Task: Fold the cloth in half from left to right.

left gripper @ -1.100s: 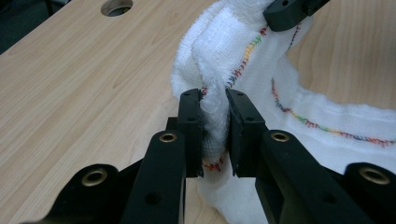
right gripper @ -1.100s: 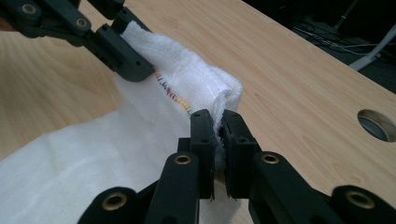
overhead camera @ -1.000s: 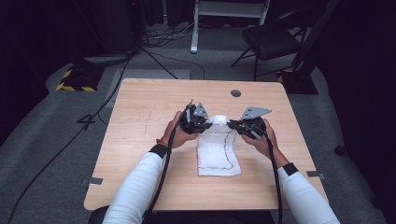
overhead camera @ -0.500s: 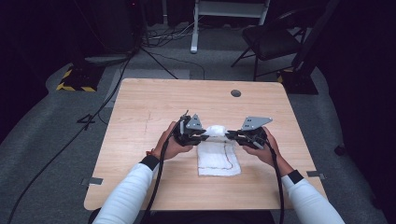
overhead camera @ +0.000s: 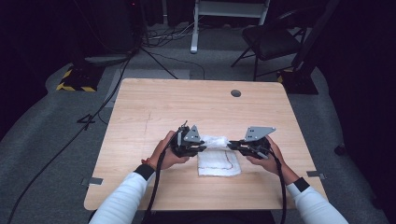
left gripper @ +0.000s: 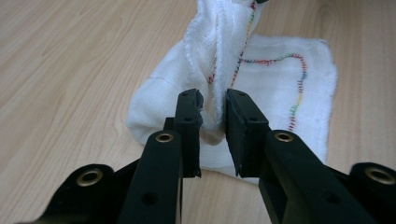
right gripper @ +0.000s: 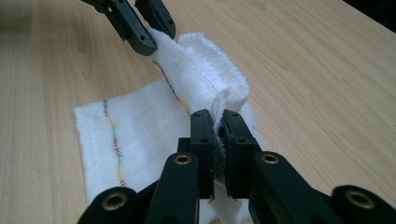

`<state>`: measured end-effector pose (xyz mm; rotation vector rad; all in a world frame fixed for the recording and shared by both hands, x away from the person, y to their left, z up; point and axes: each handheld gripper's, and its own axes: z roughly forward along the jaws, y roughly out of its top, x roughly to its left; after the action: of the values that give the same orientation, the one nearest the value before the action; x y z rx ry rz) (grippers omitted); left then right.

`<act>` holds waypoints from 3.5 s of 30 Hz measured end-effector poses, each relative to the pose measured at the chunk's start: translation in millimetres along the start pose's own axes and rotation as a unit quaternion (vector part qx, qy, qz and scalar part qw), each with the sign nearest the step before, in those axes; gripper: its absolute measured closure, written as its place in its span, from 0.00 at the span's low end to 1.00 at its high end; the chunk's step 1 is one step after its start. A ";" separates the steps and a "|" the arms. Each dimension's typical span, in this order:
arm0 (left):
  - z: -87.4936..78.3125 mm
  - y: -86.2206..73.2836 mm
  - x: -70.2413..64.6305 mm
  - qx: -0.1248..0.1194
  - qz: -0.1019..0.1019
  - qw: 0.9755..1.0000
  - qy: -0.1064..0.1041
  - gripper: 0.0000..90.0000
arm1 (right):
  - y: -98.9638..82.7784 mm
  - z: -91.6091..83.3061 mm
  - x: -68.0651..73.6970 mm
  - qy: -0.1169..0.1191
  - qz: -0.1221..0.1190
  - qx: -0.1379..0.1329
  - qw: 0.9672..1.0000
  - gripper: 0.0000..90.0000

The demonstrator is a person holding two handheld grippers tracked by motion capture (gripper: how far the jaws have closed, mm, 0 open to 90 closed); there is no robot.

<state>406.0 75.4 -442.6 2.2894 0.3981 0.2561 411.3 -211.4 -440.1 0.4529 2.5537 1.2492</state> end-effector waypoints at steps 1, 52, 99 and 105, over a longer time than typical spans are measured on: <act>-0.8 -1.5 -1.2 -0.004 -0.005 1.000 -0.006 0.86 | -1.8 -1.5 0.6 0.002 0.002 -0.001 1.000 0.94; 10.7 -39.4 -58.9 0.084 0.052 0.995 -0.028 0.90 | -53.3 -3.3 37.6 0.053 -0.015 0.078 0.995 0.92; -18.7 -41.4 -32.5 0.040 -0.015 0.998 0.053 0.34 | -47.3 -22.9 23.4 -0.037 0.021 0.055 0.998 0.37; -22.7 -43.7 -32.3 0.049 -0.028 0.995 0.080 0.25 | -48.7 -30.8 20.8 -0.053 0.024 0.056 0.997 0.35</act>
<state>360.2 107.2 -461.4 2.3572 0.5682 0.4022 373.0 -253.7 -462.5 0.5915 2.5445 1.0714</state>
